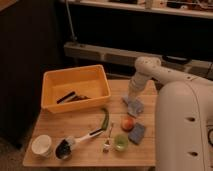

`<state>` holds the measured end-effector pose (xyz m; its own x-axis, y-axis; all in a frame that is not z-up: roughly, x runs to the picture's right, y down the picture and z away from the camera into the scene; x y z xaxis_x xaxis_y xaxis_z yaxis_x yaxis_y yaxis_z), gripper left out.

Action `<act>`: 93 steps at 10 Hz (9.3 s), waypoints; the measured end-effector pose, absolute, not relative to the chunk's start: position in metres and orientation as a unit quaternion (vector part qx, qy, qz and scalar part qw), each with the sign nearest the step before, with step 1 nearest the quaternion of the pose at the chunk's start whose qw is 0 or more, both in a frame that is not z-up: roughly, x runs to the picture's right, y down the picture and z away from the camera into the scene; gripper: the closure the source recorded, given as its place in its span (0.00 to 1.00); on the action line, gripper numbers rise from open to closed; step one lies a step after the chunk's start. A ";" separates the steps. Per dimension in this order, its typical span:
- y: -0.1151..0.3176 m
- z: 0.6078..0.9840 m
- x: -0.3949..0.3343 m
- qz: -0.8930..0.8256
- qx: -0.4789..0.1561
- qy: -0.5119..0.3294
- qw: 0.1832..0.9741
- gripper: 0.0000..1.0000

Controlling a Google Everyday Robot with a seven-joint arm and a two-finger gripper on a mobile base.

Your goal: Place towel in paper cup

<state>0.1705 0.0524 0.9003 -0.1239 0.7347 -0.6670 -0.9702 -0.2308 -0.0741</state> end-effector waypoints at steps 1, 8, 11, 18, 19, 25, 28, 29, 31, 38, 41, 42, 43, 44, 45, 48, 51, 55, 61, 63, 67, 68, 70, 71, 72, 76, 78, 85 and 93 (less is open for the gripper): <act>0.060 0.906 0.175 0.725 -0.302 0.198 0.587 0.46; 0.076 0.921 0.189 0.724 -0.289 0.209 0.590 0.20; 0.050 0.891 0.194 0.727 -0.283 0.186 0.597 0.20; 0.057 0.898 0.208 0.727 -0.277 0.197 0.597 0.20; 0.070 0.912 0.209 0.724 -0.280 0.211 0.594 0.20; 0.075 0.918 0.230 0.728 -0.259 0.236 0.590 0.41; 0.069 0.910 0.224 0.724 -0.265 0.232 0.593 0.70; 0.070 0.912 0.216 0.719 -0.269 0.233 0.597 0.82; 0.070 0.913 0.211 0.716 -0.272 0.234 0.600 0.98; 0.075 0.917 0.257 0.729 -0.263 0.258 0.577 0.48; 0.089 0.931 0.263 0.729 -0.270 0.270 0.568 0.22; 0.086 0.926 0.267 0.732 -0.266 0.267 0.567 0.20; 0.081 0.923 0.266 0.735 -0.263 0.260 0.568 0.20; 0.077 0.920 0.266 0.737 -0.260 0.255 0.570 0.20; 0.069 0.910 0.266 0.740 -0.257 0.245 0.571 0.20; 0.057 0.896 0.267 0.744 -0.253 0.230 0.575 0.20; 0.064 0.900 0.265 0.738 -0.257 0.233 0.578 0.20; 0.078 0.918 0.250 0.729 -0.270 0.238 0.583 0.20; 0.084 0.929 0.226 0.713 -0.286 0.245 0.591 0.50; 0.087 0.933 0.216 0.706 -0.293 0.249 0.595 0.70; 0.080 0.929 0.212 0.704 -0.290 0.244 0.601 1.00; 0.074 0.921 0.214 0.704 -0.286 0.240 0.604 1.00; 0.061 0.909 0.216 0.714 -0.282 0.217 0.603 1.00; 0.053 0.900 0.220 0.722 -0.283 0.200 0.599 1.00; 0.038 0.885 0.225 0.731 -0.290 0.169 0.594 1.00; -0.016 0.812 0.227 0.735 -0.358 0.017 0.575 1.00; -0.039 0.776 0.211 0.712 -0.388 -0.050 0.583 1.00; -0.072 0.596 0.040 0.498 -0.433 -0.269 0.702 1.00; -0.045 0.541 -0.043 0.385 -0.400 -0.318 0.769 1.00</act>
